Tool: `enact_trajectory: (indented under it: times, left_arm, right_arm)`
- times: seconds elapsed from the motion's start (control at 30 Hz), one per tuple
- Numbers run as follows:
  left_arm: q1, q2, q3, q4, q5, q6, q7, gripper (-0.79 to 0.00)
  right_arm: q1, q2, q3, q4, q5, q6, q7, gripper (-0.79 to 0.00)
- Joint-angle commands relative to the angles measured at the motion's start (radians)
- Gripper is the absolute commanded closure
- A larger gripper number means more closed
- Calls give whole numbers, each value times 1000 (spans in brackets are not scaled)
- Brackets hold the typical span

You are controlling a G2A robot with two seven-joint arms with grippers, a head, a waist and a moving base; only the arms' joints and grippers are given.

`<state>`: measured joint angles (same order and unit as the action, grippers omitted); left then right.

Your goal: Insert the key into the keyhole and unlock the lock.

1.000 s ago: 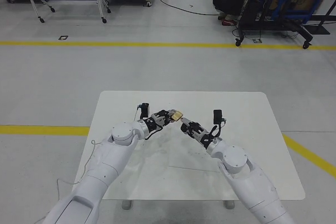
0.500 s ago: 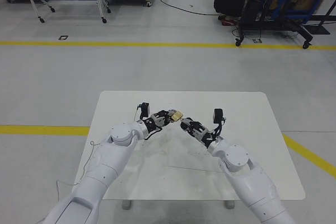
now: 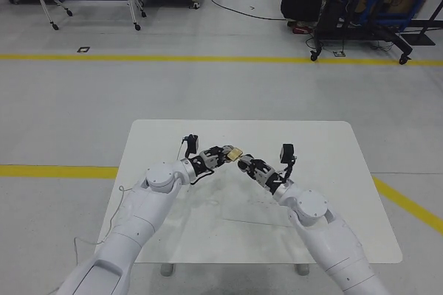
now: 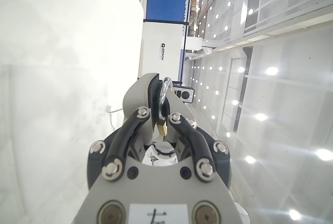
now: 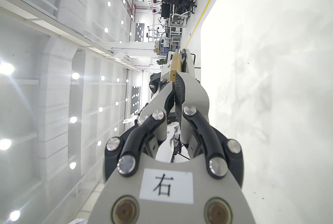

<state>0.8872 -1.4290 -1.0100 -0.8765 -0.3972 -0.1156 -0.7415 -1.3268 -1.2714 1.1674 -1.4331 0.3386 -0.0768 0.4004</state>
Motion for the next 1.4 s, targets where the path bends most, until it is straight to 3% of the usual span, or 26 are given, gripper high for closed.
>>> enact_trajectory:
  times: [0.0,0.6,1.27,1.37]
  left_arm:
    - [4,0,0,-5,6,-12,0,0]
    - [44,7,-32,-56,11,-136,21,0]
    - [75,16,-45,-102,30,-250,-42,0]
    - [80,17,-45,-109,36,-271,-48,0]
  right_arm:
    - [-2,-1,7,4,42,0,20,0]
    - [-10,-5,52,32,377,112,227,0]
    - [25,-8,62,94,537,219,328,0]
    - [27,-9,65,101,593,254,388,0]
